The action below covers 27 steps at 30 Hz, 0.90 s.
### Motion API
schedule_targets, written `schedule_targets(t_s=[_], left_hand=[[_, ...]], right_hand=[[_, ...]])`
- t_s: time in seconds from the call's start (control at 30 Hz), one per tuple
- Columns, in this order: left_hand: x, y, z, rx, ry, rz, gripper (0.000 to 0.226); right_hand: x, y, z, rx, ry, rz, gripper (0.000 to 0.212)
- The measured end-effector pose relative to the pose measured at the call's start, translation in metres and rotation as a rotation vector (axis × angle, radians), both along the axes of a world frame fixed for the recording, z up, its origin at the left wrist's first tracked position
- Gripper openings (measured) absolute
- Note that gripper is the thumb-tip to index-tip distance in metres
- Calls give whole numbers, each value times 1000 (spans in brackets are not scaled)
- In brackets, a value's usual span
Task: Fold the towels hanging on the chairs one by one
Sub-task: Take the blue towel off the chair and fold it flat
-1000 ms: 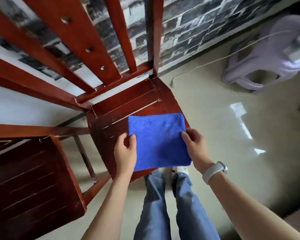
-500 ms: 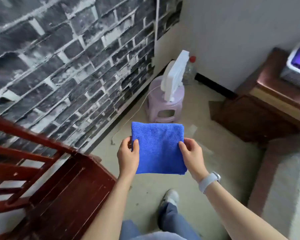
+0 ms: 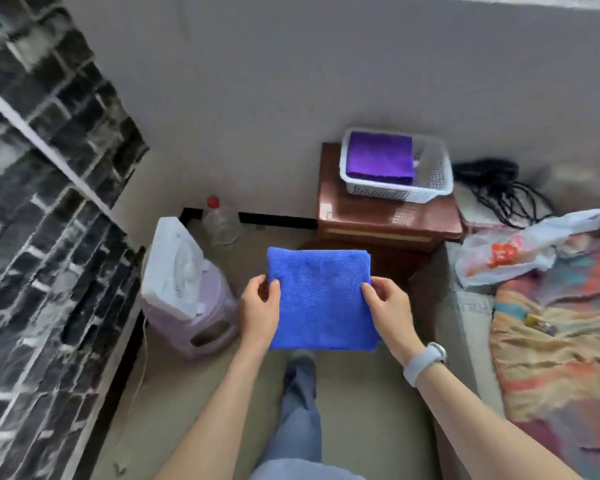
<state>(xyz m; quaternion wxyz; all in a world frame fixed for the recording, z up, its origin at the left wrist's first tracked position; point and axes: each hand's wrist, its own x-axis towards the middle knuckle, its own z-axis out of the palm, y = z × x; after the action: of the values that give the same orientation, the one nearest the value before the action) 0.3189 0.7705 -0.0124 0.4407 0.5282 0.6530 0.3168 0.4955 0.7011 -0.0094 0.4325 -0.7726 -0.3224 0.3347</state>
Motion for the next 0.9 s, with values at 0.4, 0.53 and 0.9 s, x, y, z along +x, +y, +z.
schedule_targets(t_s=[0.4,0.53,0.9], left_hand=[[194,231,-4,-91,-74,-208,23],[250,282,-10,-117,-101,-245,27],[340,364,-69,-158,11,-173,32]], right_hand=[[167,191,0,-35,78,-315,16],[222,243,-3,-12,94,-332,21],[322,340,-65,-80,148,-189,19]])
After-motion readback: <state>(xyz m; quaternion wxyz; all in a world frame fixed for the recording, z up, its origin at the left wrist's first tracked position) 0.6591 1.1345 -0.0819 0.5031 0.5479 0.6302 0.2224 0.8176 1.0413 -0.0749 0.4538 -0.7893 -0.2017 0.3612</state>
